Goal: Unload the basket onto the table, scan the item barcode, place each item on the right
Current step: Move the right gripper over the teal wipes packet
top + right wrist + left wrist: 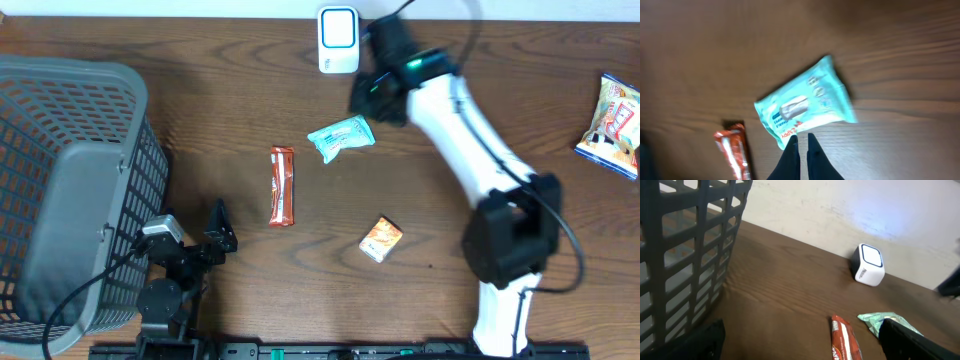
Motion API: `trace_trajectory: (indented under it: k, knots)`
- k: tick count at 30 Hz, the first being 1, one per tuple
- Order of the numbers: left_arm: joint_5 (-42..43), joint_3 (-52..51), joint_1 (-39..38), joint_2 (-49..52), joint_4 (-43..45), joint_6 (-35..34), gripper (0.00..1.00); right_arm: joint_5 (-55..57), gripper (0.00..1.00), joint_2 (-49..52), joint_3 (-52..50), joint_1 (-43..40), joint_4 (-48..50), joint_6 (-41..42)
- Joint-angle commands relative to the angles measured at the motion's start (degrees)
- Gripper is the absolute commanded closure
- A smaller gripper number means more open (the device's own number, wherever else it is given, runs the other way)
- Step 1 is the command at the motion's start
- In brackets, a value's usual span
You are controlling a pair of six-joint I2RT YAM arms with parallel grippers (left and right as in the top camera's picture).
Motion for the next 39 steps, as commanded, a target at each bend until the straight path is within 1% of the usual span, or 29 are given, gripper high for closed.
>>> trace_trajectory:
  k: [1,7,11,14,18,20,22,24,26,27,29,31,35,39]
  knots:
    - [-0.6,-1.3,0.2,-0.1,-1.8,-0.1,0.02,1.4,0.99,4.4,-1.0,2.0,0.6,-3.4]
    - [-0.6,-1.3,0.2,-0.1,-1.8,-0.1,0.02,1.6,0.99,13.9,-1.0,2.4,3.9,-4.7]
    - [-0.6,-1.3,0.2,-0.1,-1.8,-0.1,0.02,1.5,0.99,14.8,-1.0,2.3,3.1,-9.0]
    - [-0.6,-1.3,0.2,-0.1,-1.8,-0.1,0.02,1.6,0.99,12.8,-0.1,2.3,2.5,-12.9]
    - [-0.6,-1.3,0.2,-0.1,-1.8,-0.1,0.02,1.9,0.99,7.5,0.7,2.2,0.0,-13.3]
    - [-0.6,-1.3,0.2,-0.1,-1.8,-0.1,0.02,1.8,0.99,2.8,0.7,2.2,-0.6,-14.0]
    - [-0.6,-1.3,0.2,-0.1,-1.8,-0.1,0.02,1.9,0.9,0.2,0.7,2.4,-0.2,-15.3]
    - [-0.6,-1.3,0.2,-0.1,-1.8,-0.1,0.02,1.9,0.88,-1.0,0.7,2.5,1.1,-16.2]
    - [-0.6,-1.3,0.2,-0.1,-1.8,-0.1,0.02,2.0,0.92,-0.9,0.6,2.7,2.9,-16.2]
    - [-0.6,-1.3,0.2,-0.1,-1.8,-0.1,0.02,2.0,0.96,-0.2,0.3,2.8,4.4,-16.3]
    - [-0.6,-1.3,0.2,-0.1,-1.8,-0.1,0.02,2.0,0.99,1.2,-0.1,3.2,7.1,-16.3]
    - [-0.6,-1.3,0.2,-0.1,-1.8,-0.1,0.02,2.1,0.99,3.5,-0.1,3.7,10.0,-16.3]
    - [-0.6,-1.3,0.2,-0.1,-1.8,-0.1,0.02,2.0,0.99,10.5,-0.1,5.5,19.8,-18.4]
    - [-0.6,-1.3,0.2,-0.1,-1.8,-0.1,0.02,1.6,0.99,13.3,-0.1,6.8,19.8,-18.4]
